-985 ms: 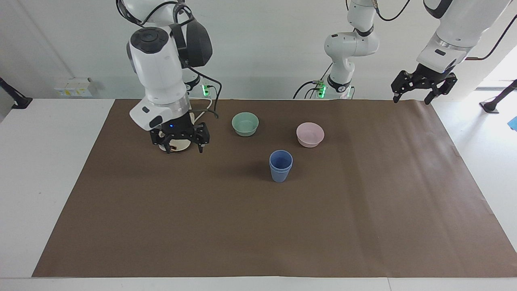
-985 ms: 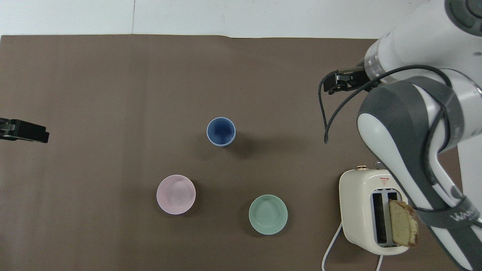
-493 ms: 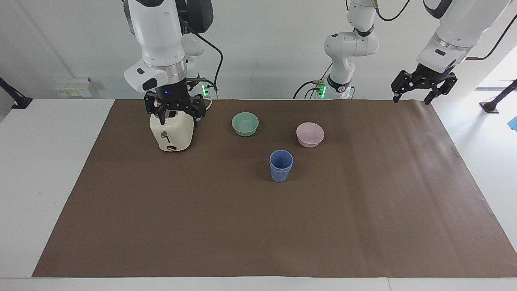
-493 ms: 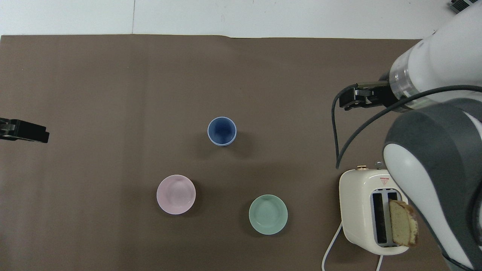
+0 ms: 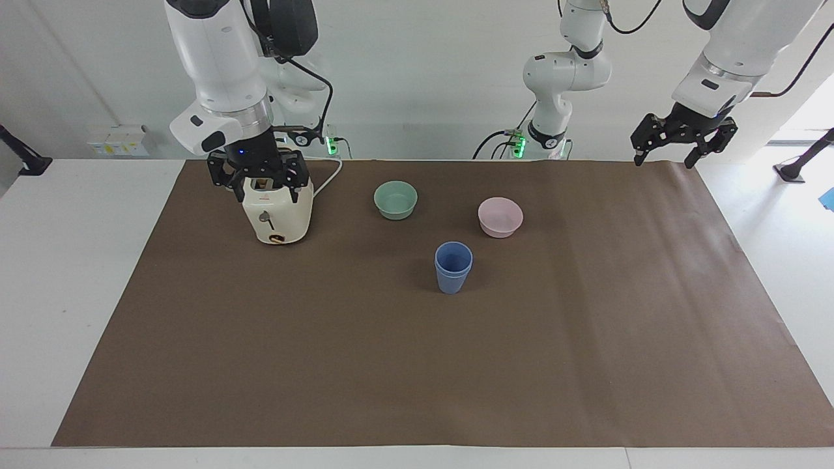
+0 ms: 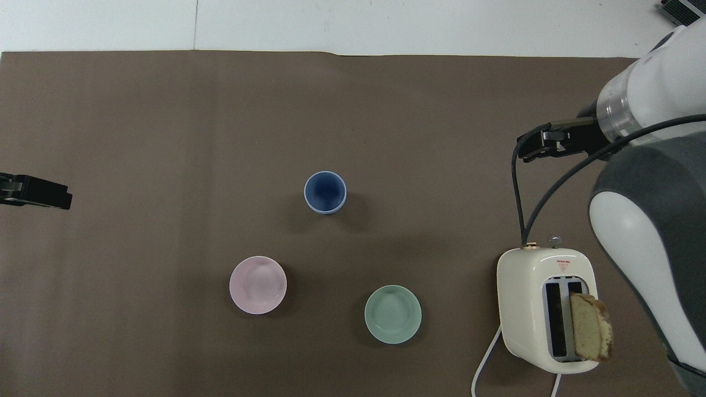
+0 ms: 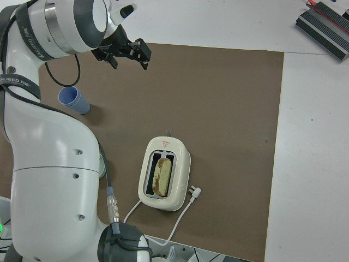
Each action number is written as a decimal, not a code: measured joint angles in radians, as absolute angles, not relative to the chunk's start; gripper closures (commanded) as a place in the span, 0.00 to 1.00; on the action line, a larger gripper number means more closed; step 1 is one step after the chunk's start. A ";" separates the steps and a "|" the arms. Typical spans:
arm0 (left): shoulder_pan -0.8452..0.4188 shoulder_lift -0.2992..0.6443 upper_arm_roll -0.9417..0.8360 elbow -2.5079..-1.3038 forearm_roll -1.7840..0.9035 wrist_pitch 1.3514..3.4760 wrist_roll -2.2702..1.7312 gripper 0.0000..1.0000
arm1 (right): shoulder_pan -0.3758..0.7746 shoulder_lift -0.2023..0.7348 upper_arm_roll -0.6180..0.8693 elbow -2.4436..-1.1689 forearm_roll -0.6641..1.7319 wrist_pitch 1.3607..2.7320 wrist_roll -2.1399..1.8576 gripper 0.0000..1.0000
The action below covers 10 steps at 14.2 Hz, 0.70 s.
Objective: Stack blue cups with both arms
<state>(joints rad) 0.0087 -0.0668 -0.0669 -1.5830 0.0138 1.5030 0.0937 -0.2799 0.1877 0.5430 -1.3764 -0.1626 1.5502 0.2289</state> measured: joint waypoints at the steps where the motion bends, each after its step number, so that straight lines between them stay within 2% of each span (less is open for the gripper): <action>1: 0.009 -0.067 -0.067 -1.583 0.014 1.503 0.094 0.00 | -0.280 0.188 0.543 -1.376 -0.163 1.550 0.229 0.00; 10: 0.009 -0.067 -0.067 -1.583 0.014 1.503 0.094 0.00 | -0.281 0.188 0.520 -1.377 -0.127 1.568 0.228 0.00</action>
